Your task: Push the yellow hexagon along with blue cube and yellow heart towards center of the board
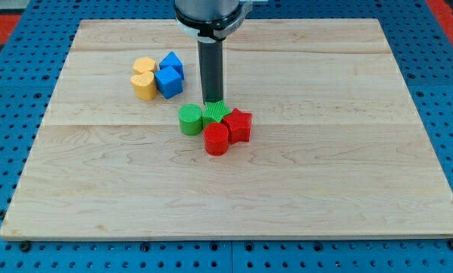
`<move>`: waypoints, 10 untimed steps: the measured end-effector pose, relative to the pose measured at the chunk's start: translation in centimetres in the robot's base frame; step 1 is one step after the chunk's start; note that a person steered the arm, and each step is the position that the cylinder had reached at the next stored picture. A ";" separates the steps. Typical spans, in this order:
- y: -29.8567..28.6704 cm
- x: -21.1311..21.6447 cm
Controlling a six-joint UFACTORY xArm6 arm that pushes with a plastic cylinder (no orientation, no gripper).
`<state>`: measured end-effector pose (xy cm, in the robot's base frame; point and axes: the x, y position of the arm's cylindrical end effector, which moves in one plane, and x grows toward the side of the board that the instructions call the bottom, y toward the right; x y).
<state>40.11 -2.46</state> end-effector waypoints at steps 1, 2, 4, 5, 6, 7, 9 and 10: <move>0.0 0.0; -0.1 -1.3; -0.9 -2.8; -0.9 -3.8; -0.9 -5.4; -0.9 -7.2; -3.5 -12.1; -8.9 -14.0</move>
<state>26.08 -11.36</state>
